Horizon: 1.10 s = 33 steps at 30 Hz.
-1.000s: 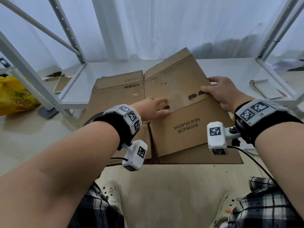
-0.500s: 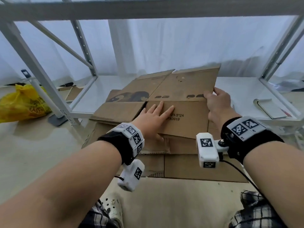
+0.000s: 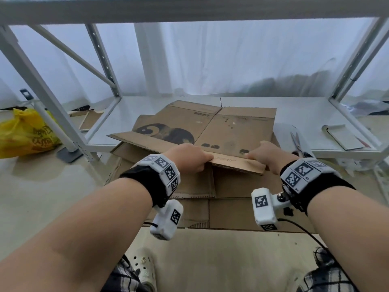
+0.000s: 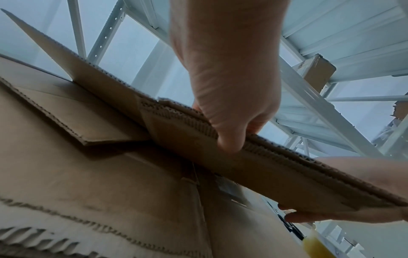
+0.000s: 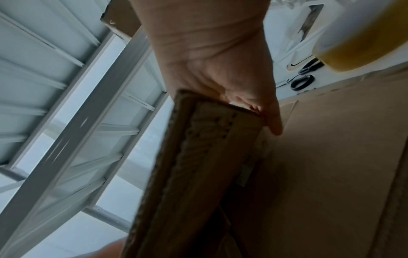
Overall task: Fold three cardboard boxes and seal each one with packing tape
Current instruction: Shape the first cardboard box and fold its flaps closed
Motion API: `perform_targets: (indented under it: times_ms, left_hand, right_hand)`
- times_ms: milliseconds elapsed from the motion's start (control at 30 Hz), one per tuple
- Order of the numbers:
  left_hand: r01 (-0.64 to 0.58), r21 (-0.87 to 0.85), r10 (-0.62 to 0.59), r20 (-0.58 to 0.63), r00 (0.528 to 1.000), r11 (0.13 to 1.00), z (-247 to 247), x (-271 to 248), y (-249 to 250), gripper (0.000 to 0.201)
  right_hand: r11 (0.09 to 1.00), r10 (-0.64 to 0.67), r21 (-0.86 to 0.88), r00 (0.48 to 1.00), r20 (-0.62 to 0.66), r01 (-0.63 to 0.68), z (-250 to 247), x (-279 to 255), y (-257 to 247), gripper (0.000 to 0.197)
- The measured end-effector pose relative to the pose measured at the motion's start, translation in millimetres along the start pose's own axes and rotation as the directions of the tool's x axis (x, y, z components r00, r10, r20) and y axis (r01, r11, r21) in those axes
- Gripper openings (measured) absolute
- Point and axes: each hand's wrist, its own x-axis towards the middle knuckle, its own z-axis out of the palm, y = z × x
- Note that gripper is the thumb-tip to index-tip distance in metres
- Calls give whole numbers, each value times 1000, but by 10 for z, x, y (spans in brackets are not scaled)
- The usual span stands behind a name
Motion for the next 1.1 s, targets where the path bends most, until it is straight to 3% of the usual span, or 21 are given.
perform_targets:
  times_ms: [167,267,367,533,667,733,833,900,967,1100]
  left_hand:
    - [-16,-54,14,-24,1000,998,70,50,-22,33]
    - [9,-164,-13,-27,1000,987,55,77,-83,36]
    - [31,-234,-32,1,1000,972,47,69,-123,44]
    - [36,-276,-37,-1,999,960,86,39,-109,44]
    - [37,-125,-48,-87,995,991,117,20,-45,35]
    - [68,-48,-75,-165,983,997,150,4,-9,34]
    - [159,-125,-184,-222,957,979,199,-11,4,36]
    - [249,-220,-297,-226,928,943,223,-31,-27,37]
    - [337,-319,-417,-227,880,886,216,-68,-85,37]
    - [445,-552,-638,-222,737,706,93,-199,-205,52]
  right_hand:
    - [912,-208,-334,970,125,238,-5,-41,-55,75]
    - [900,-206,-299,913,352,318,40,-141,-143,81]
    - [869,-187,-342,877,443,358,95,-196,-181,83]
    - [829,-231,-385,875,425,405,144,-122,-130,81]
    - [808,-293,-380,867,403,450,151,-135,-97,72]
    - [760,-346,-432,866,362,485,186,-161,-94,58]
    - [615,-466,-597,848,252,515,285,-199,-96,36]
    - [543,-531,-674,827,186,501,322,-235,-112,27]
    - [528,-576,-697,808,126,485,300,-285,-150,22]
    - [503,-664,-731,748,14,461,152,-420,-309,19]
